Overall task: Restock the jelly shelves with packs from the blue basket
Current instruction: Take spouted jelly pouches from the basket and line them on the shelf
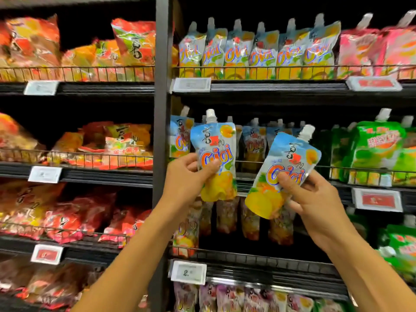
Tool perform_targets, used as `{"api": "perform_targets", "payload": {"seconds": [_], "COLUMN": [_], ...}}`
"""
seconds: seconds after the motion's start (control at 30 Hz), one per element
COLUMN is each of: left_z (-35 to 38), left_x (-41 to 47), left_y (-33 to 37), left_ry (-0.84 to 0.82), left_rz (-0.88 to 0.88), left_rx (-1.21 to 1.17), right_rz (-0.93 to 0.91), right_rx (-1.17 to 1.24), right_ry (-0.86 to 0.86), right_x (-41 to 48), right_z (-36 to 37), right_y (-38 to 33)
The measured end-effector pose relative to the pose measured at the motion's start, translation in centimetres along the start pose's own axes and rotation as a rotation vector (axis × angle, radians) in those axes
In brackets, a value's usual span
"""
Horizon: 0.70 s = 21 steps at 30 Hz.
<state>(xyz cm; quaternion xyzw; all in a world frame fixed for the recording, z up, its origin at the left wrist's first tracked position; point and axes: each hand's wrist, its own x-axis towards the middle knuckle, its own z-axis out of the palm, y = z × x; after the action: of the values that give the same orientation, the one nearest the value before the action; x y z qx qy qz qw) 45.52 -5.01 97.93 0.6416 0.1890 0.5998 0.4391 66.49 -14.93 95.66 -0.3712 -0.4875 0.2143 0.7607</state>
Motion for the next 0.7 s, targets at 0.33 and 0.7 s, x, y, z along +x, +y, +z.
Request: {"api": "perform_targets", "payload": {"seconds": [0.33, 0.7], "left_z": [0.9, -0.4], "left_x": [9.2, 10.0], "left_y": [1.1, -1.9], "left_ry": [0.253, 0.365], "left_rz": [0.242, 0.159], "left_rx": [0.255, 0.537], "right_rz": [-0.09, -0.147], "right_rx": [0.142, 0.107], "right_ry": [0.027, 0.016], "right_x": [2.5, 2.9], "right_z": [1.1, 0.6], "right_y": [-0.8, -0.6]}}
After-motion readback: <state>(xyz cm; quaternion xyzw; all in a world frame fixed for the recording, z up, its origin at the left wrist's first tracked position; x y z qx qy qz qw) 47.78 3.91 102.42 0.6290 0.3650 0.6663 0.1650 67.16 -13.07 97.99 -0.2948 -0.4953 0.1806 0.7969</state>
